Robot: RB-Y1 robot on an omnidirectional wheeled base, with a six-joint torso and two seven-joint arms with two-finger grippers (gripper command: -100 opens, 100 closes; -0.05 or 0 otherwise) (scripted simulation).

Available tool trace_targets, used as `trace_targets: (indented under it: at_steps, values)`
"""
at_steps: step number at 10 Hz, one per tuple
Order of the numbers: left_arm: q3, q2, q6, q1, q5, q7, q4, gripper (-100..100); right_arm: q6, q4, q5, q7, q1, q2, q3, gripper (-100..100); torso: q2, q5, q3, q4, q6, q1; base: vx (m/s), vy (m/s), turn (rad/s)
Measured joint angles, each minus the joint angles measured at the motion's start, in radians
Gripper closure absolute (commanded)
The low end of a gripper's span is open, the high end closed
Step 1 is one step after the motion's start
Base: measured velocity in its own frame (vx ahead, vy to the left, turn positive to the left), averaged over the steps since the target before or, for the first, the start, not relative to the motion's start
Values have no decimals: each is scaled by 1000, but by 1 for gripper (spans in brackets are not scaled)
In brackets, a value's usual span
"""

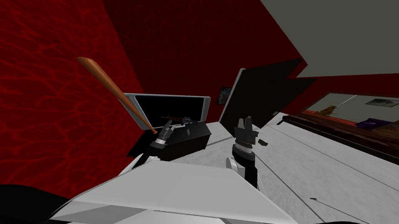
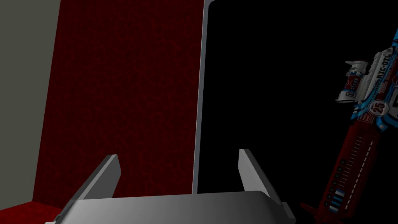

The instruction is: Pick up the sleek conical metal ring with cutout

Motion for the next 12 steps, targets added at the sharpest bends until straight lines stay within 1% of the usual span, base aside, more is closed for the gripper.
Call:
trace_targets:
  at_steps: [1,2,3,4,5,6,7,9,10,11,12]
  values:
    - [-18,22,6,-10,10,-8,28,-100,0,0,0,0,0,0,0,0,0,-1,0,0,0,-3,-8,-205,-110]
    - [-30,55,15,-25,26,-12,62,-100,0,0,0,0,0,0,0,0,0,-1,0,0,0,-6,-8,-124,-82]
    - [-36,71,20,-23,34,-14,76,-100,0,0,0,0,0,0,0,0,0,-1,0,0,0,-2,-7,-80,-72]
    - [-43,101,23,-22,47,-14,97,-100,0,0,0,0,0,0,0,0,0,0,0,0,0,1,4,-88,38]
    - [-53,107,20,-29,50,-18,124,-100,0,0,0,0,0,0,0,0,0,0,0,0,0,1,1,-160,11]
    - [-67,122,28,-36,58,-27,149,-100,0,0,0,0,0,0,0,0,0,-1,0,0,0,-3,-15,-238,-110]
    - [-85,146,38,-40,69,-37,175,-100,0,0,0,0,0,0,0,0,0,-2,0,0,0,-7,-16,-155,-105]
    - [-104,184,38,-46,86,-44,234,-100,0,0,0,0,0,0,0,0,0,-1,0,0,0,-2,-2,-117,-12]
    - [-109,196,45,-48,93,-47,249,-100,0,0,0,0,0,0,0,0,0,0,0,0,0,0,6,-118,-53]
    - [-122,217,47,-57,103,-50,283,-100,0,0,0,0,0,0,0,0,0,0,0,0,0,0,4,-104,-19]
    - [-131,221,52,-64,106,-56,307,-100,0,0,0,0,0,0,0,0,0,0,0,0,0,1,25,-101,-111]
